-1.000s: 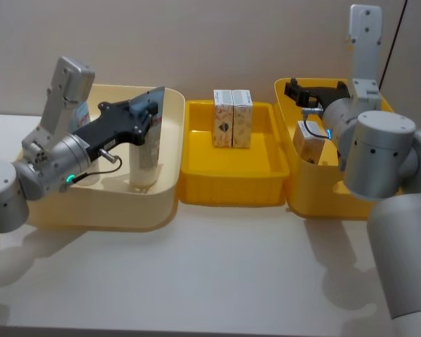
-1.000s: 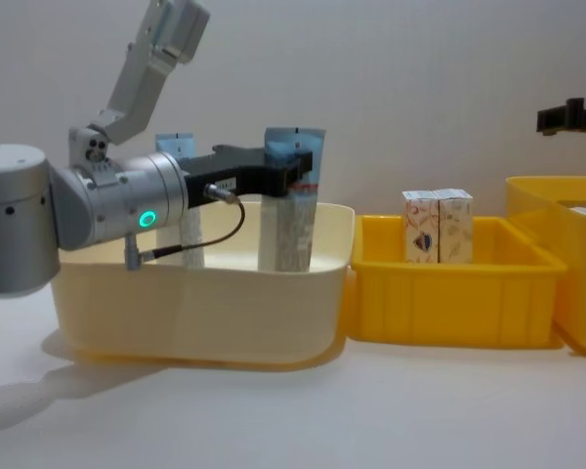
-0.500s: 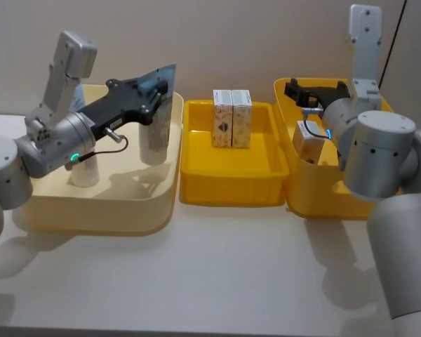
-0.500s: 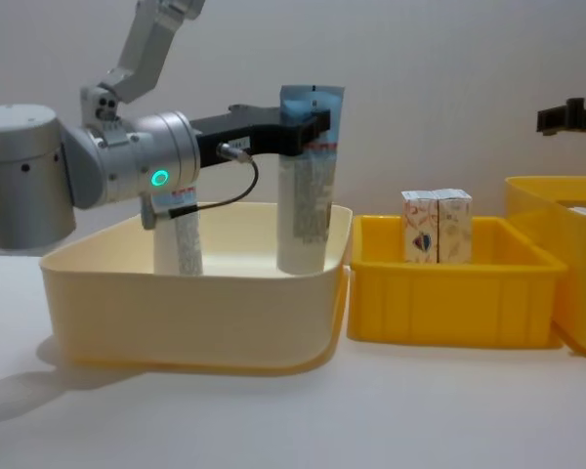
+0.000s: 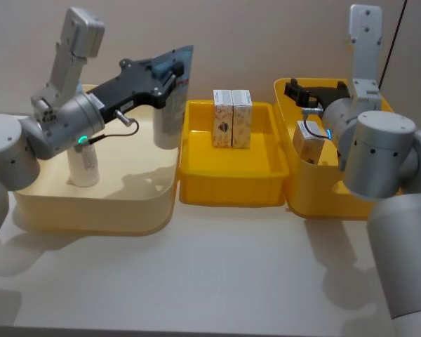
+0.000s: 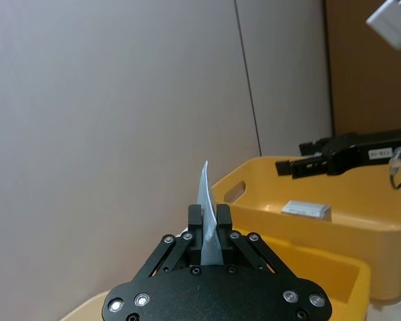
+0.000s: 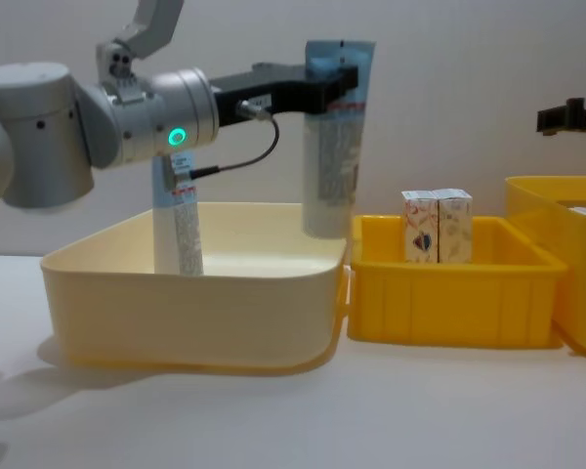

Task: Bimanual collaborative sorting of washing and personal care products

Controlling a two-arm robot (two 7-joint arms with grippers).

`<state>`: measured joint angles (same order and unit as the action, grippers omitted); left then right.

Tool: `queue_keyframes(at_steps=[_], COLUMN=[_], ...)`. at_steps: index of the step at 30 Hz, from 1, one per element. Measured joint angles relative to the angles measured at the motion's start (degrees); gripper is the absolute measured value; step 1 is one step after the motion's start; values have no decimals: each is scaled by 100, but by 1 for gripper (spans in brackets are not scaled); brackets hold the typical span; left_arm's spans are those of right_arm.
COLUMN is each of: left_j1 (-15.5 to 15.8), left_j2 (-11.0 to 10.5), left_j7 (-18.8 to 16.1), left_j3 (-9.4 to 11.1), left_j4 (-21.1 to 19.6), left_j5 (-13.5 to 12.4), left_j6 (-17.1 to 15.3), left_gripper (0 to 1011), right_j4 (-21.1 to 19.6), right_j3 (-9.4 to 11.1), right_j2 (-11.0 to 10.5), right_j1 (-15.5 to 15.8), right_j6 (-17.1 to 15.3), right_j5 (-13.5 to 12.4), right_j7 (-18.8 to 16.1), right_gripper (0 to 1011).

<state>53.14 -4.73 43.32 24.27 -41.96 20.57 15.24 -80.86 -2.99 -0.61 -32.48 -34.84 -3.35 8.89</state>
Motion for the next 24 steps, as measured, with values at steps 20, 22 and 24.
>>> queue_keyframes(at_steps=[20,22,24], left_j1=[908,972,1061], left_j2=[315,340,371], left_j7=[776,810,853], left_j3=[-20,-36,-56], left_j4=[1014,1137,1280], left_j5=[291,308,327], left_j6=[828,917,1022], left_gripper=[127,127,127], right_j4=[-114,-177,-221], right_j3=[-107,-139,-162], right_j2=[-8,-24,-37], right_j1=[-22,-7,7], right_j6=[127,147,154], right_j5=[-64,-101,-125], right_j7=[-358,-478,-557], right_gripper=[1001,1001,1001])
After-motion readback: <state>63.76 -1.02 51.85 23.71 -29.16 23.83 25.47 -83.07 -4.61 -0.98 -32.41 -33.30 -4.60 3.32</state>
